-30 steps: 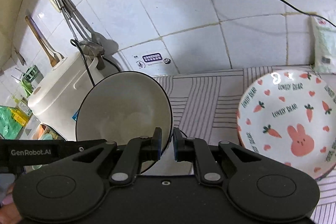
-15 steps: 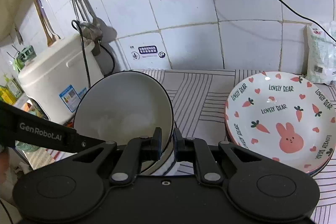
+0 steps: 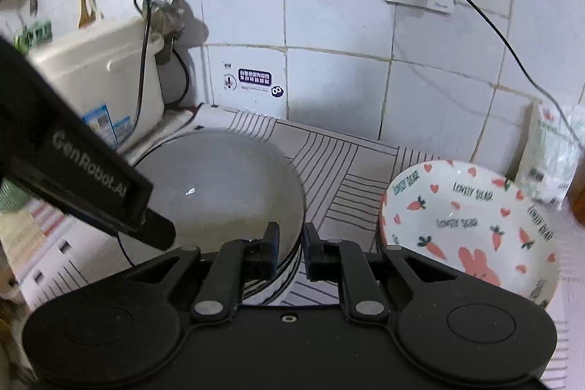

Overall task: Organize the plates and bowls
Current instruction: 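Carry the bowl over the bowl stack and lower it, then open both grippers and move them to the rim of the three-bowl stack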

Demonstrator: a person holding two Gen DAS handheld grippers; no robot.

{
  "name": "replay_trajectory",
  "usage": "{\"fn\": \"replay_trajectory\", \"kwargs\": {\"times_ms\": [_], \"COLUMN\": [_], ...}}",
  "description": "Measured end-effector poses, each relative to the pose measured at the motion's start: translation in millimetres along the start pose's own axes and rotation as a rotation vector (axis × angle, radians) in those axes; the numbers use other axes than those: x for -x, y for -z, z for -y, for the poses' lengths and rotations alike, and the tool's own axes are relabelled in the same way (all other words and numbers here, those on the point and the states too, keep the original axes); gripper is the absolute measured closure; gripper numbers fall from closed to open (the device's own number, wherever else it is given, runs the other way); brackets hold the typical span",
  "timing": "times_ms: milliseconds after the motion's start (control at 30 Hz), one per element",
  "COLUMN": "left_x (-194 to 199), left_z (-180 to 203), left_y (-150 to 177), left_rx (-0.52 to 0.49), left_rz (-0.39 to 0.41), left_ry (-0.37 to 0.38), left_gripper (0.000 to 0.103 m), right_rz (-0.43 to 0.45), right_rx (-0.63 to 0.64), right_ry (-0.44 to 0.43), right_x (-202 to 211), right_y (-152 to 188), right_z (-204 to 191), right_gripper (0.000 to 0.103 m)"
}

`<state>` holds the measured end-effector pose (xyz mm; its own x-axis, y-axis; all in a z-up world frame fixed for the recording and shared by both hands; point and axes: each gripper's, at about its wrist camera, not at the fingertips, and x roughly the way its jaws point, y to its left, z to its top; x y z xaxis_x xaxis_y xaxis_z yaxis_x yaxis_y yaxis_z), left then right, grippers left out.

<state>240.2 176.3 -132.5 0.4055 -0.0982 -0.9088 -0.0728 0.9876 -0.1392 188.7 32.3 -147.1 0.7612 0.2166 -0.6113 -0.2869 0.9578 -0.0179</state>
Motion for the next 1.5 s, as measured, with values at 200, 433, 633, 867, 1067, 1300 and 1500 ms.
{"fn": "replay_trajectory", "kwargs": {"times_ms": [200,433,633,867,1067,1300,1500], "left_x": [6,31,47,59,64,61,57], "left_z": [-5,-8,-7,-10,-14,-14,-31], "left_y": [4,17,31,46,57,69,66], "left_rx": [0.029,0.03,0.004,-0.015,-0.019,-0.049,0.021], "left_rz": [0.006,0.038,0.059,0.089,0.12,0.168,0.21], "left_ry": [-0.005,0.03,0.04,0.079,0.126,0.169,0.203], "left_gripper": [0.07,0.061,0.057,0.055,0.055,0.055,0.054], "right_rz": [-0.014,0.014,0.047,0.053,0.035,-0.015,-0.03], "right_rx": [0.019,-0.014,0.015,0.034,0.035,0.029,0.005], "right_ry": [0.012,-0.03,-0.043,-0.081,-0.119,-0.149,-0.174], "right_x": [5,39,65,84,88,70,53], "right_y": [-3,0,7,14,25,45,62], "right_z": [-4,4,4,-2,-7,-12,-14], "right_gripper": [0.086,0.069,0.05,0.039,0.035,0.035,0.034]}}
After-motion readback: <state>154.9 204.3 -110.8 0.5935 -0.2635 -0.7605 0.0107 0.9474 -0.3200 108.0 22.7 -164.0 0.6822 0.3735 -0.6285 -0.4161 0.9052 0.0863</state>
